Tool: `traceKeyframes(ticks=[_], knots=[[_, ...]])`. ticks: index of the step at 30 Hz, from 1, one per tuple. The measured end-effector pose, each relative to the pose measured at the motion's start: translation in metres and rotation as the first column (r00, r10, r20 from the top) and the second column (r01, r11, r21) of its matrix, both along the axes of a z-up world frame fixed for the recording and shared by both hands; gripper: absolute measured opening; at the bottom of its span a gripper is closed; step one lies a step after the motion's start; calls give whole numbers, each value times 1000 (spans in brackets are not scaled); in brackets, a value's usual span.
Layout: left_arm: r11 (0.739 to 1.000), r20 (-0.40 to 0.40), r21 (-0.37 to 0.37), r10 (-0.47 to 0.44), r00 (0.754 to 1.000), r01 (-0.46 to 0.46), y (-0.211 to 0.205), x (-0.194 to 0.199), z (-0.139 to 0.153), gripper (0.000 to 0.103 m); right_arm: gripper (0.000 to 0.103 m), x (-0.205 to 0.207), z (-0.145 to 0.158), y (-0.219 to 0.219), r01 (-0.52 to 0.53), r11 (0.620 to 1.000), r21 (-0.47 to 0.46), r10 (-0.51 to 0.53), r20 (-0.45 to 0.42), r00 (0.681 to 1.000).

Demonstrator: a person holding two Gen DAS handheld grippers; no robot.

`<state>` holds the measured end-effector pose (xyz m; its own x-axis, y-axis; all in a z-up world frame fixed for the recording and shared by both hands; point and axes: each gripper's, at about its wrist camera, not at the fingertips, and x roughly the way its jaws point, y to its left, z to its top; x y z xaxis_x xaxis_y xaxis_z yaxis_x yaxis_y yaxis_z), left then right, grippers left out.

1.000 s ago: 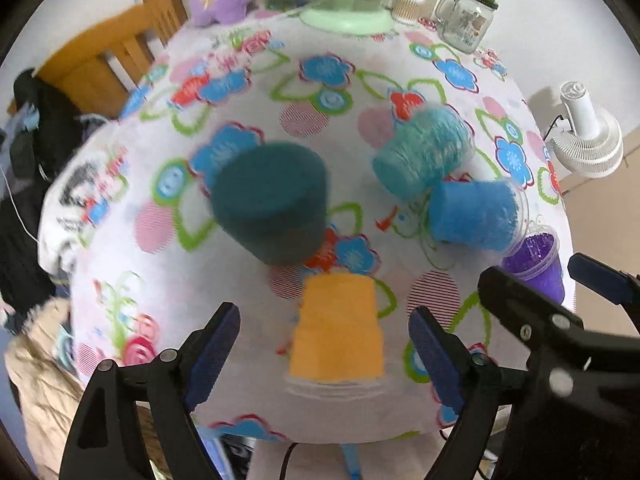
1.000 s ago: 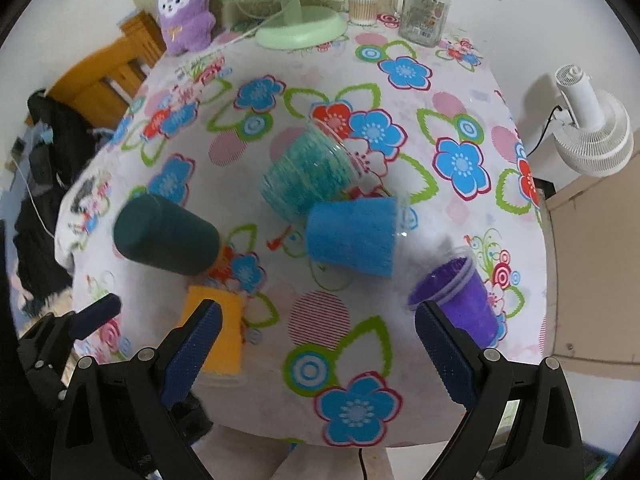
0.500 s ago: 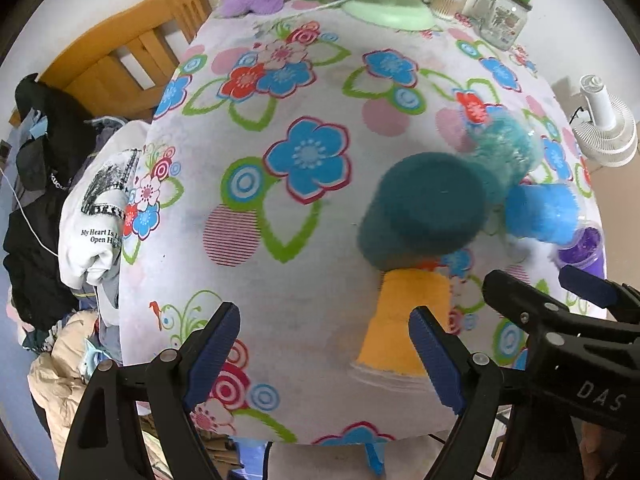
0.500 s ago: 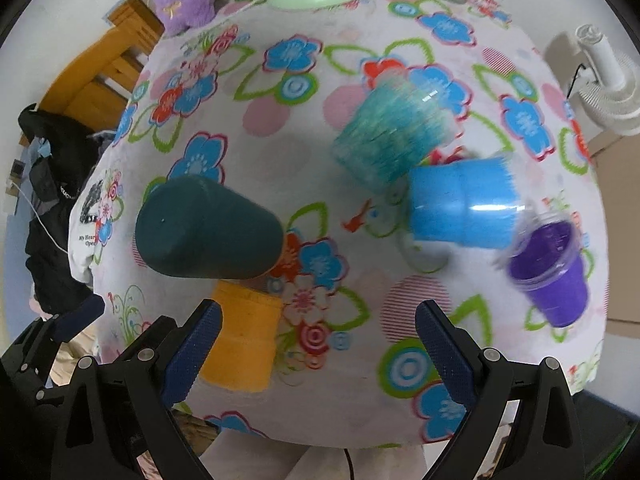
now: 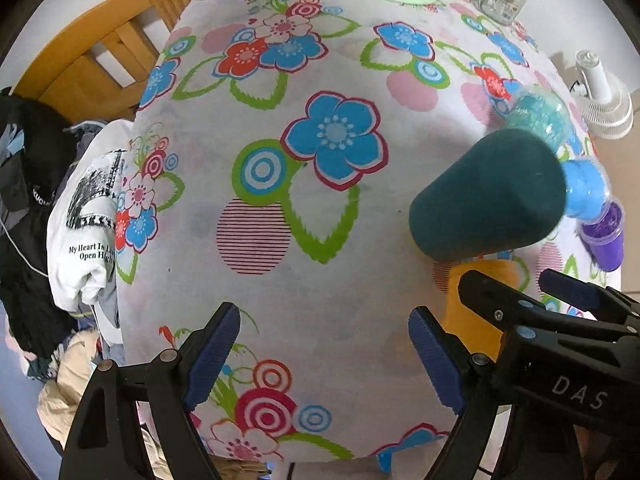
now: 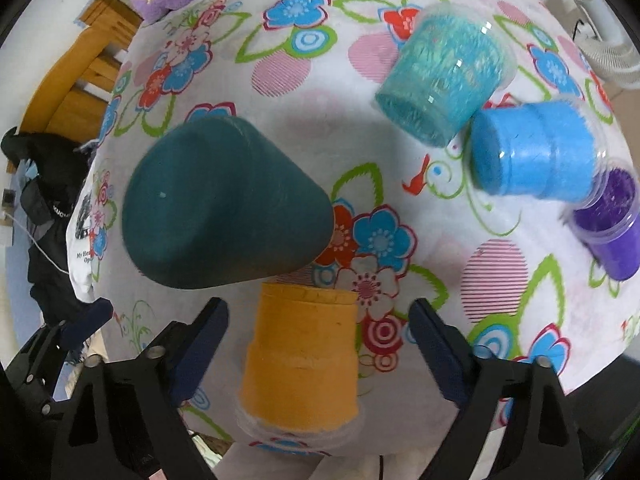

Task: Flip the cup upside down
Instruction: 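Bring the orange cup to the right tool while the right tool closes on it, then rotate the orange cup with the right tool so its rim faces down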

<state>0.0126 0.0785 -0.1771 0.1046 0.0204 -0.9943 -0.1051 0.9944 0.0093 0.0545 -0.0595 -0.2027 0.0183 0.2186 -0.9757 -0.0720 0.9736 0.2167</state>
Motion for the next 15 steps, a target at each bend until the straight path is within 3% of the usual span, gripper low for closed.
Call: traceKeyframes(ticks=[5,6,15], knots=[[999,-29,3,-40,999,40,-1,5,-16,88,68,-3,-16,-1,38,999,14,-38,-36,999],[999,-32,1,-46,998,46,-2,5,-19,88,59,-3,-17,-2,41,999,17,-40,-39,998],[995,-29,-31,-100,995,99,-13,5,-20,88,57,-12,10,-11,70,998,3,-70,69,995]])
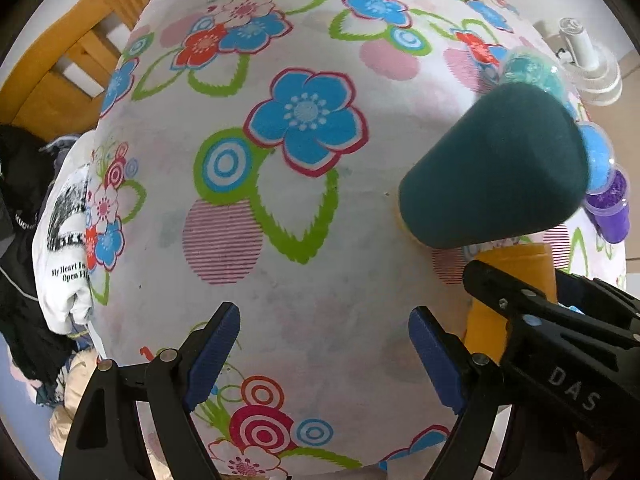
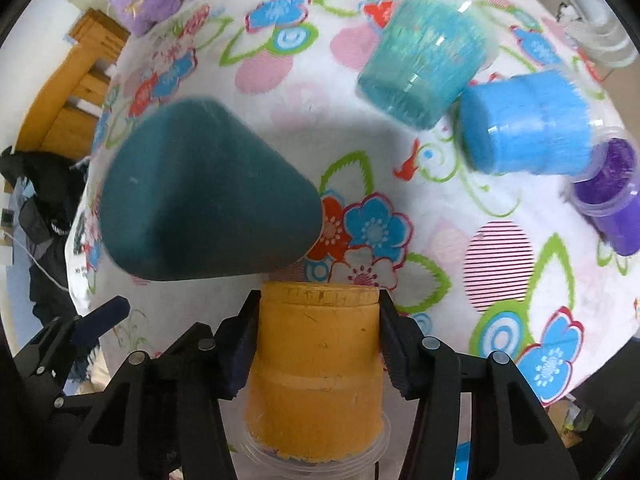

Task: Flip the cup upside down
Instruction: 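Rotate the orange cup with the right tool so its rim faces down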

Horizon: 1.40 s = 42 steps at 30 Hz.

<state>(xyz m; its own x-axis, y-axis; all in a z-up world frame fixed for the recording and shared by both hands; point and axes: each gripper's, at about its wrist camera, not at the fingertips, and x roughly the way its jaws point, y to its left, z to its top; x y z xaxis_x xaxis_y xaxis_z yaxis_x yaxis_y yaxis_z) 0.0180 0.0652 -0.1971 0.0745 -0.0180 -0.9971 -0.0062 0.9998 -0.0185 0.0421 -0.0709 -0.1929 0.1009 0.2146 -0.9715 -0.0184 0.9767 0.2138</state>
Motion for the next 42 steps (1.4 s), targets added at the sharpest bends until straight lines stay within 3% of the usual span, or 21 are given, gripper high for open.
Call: traceKeyframes(ticks=[8,14,23,30,39,42], knots=[[998,77,-20,-57,995,59,-11,2,35,88,57,-6,49,-19,29,999,-18,-26,116,993],[998,130,-30,-51,990,56,-16,2,65,88,57,-9,83,-24,-25,999,-21,29,199,979],[1000,230,-17,26,973,-23,-12,-4,97,88,57,-10,115,-18,-134,990,-50,143,415,899],[997,269,-24,83,960,-80,-3,-6,91,88,57,-13,104,-20,-174,983,-57,177,543,821],[993,300,-23,121,946,-120,-1,-14,65,88,57,-19,77,-28,-190,981,-33,173,582,794],[992,299,-41,124,946,-117,-4,-18,58,88,57,-25,71,-28,-190,981,-41,174,620,765]])
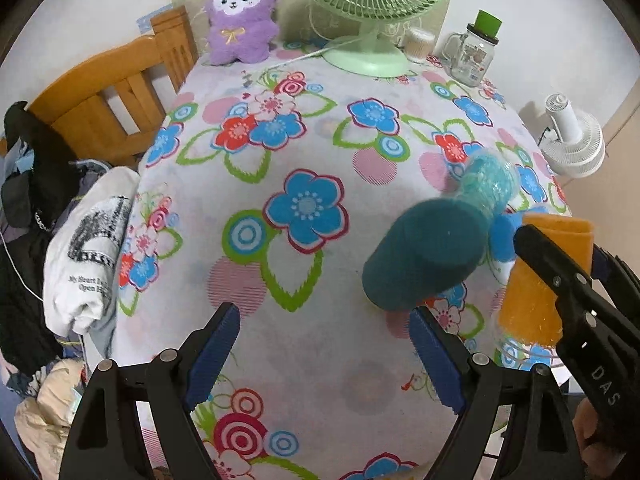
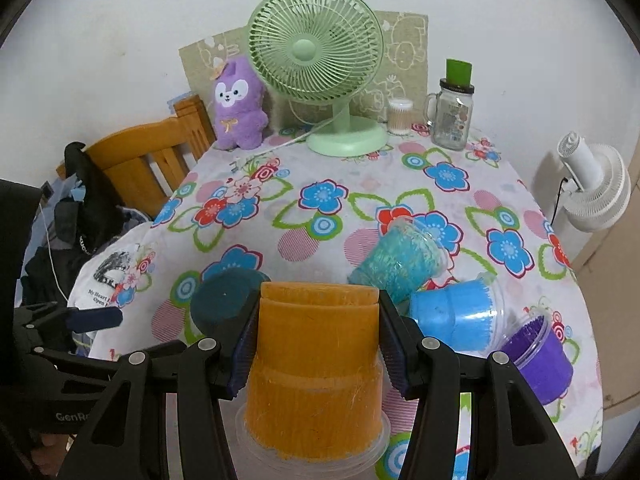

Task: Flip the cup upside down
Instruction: 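Rotate the orange cup with the right tool so its rim faces down, then lower the orange cup rim-down onto the table and open the right tool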

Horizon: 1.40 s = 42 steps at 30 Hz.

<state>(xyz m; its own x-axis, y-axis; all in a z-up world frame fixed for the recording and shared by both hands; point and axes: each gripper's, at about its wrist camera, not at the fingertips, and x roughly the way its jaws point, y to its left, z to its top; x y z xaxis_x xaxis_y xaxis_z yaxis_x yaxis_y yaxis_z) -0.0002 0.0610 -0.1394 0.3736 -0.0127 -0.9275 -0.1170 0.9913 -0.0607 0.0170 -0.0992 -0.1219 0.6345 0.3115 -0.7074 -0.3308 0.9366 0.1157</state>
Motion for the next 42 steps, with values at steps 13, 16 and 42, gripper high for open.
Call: traceKeyframes(ticks=[13,16,42], knots=[[999,11,40,-20,1000,19,-10,-5,-55,88,57,-15,-61,0,10,999,31,-13,104,994],[998,8,54,-31,1000,30,-13,-5,-65,88,57,-20,-69,-3,10,999,50,-16,119,993],[997,-95,45,-59,994,63,-23,-20,-81,88,80,-29,-84,-19,82,992,92,-59,-235,970]])
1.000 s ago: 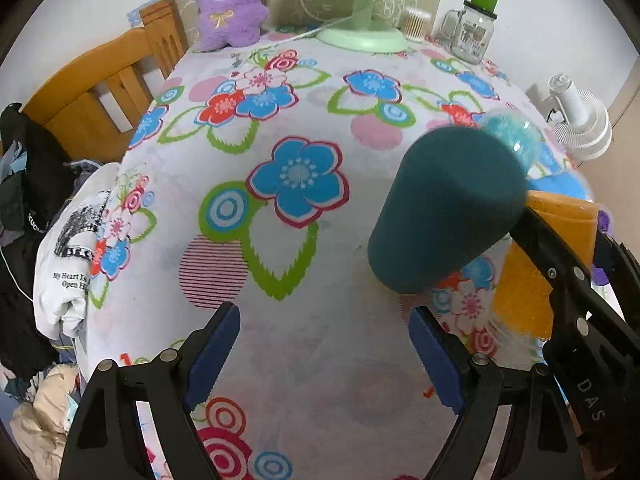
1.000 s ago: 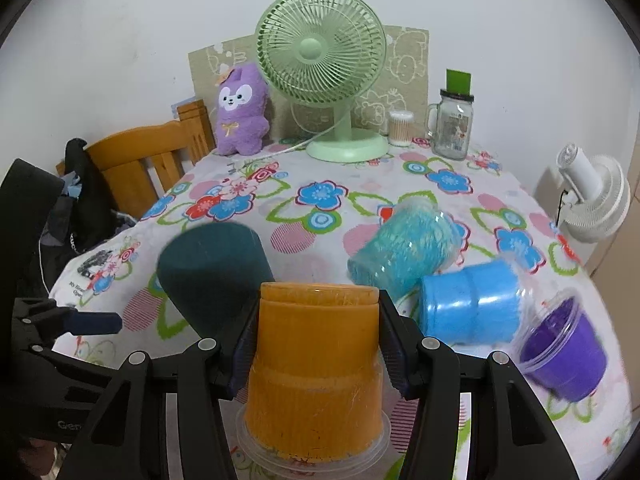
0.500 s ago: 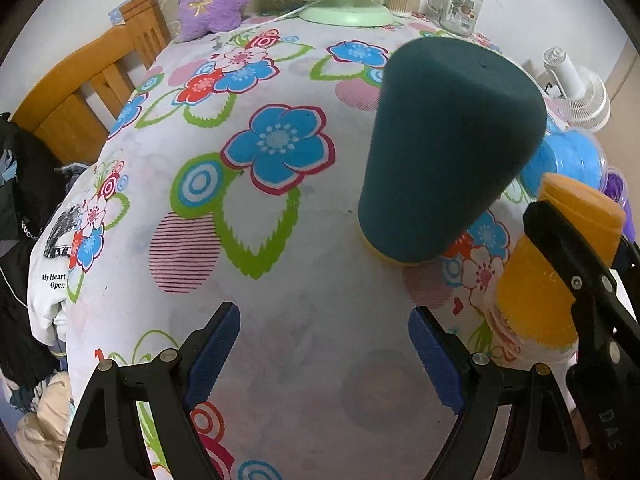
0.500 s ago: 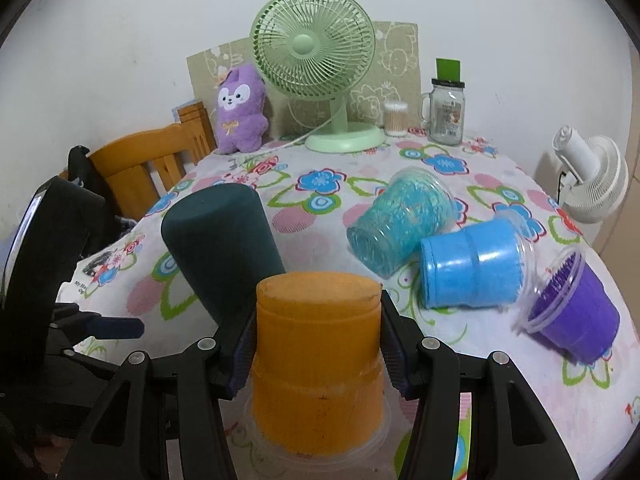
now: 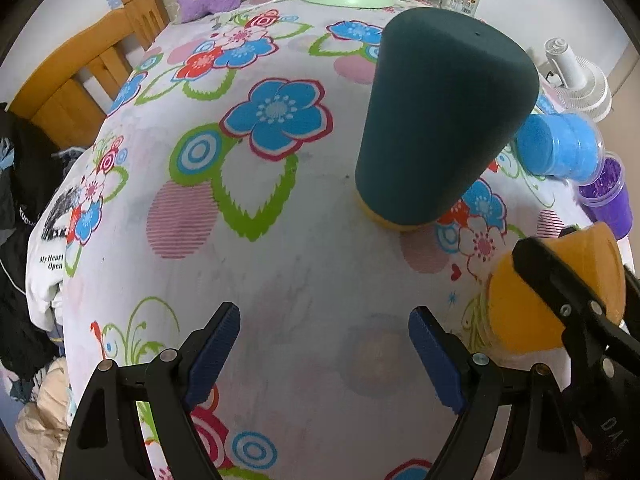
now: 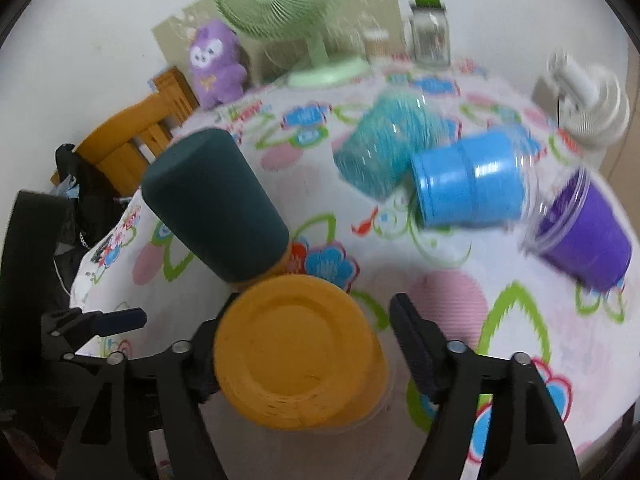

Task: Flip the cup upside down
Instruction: 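Lower the orange cup rim-down onto the table and open the right tool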

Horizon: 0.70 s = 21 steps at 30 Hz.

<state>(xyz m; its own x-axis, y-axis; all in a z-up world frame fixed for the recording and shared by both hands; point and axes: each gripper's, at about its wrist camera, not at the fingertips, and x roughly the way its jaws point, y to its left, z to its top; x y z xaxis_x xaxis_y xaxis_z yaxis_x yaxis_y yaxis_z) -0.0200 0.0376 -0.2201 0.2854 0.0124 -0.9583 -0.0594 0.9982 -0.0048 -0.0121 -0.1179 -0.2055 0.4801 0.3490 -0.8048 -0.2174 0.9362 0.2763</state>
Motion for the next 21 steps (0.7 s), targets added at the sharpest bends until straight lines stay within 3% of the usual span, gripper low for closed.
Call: traceKeyframes(ticks=[9,21], knots=[[1000,-29,-8,7,1000,-8,-3,-5,30,88,86,5,30,-8,15,1000,-8,-16,-124,992],[1000,3,-22,18,1000,-18,-7,1,93,92,93,15,96,-13,-3,998,-57,-3,-112,994]])
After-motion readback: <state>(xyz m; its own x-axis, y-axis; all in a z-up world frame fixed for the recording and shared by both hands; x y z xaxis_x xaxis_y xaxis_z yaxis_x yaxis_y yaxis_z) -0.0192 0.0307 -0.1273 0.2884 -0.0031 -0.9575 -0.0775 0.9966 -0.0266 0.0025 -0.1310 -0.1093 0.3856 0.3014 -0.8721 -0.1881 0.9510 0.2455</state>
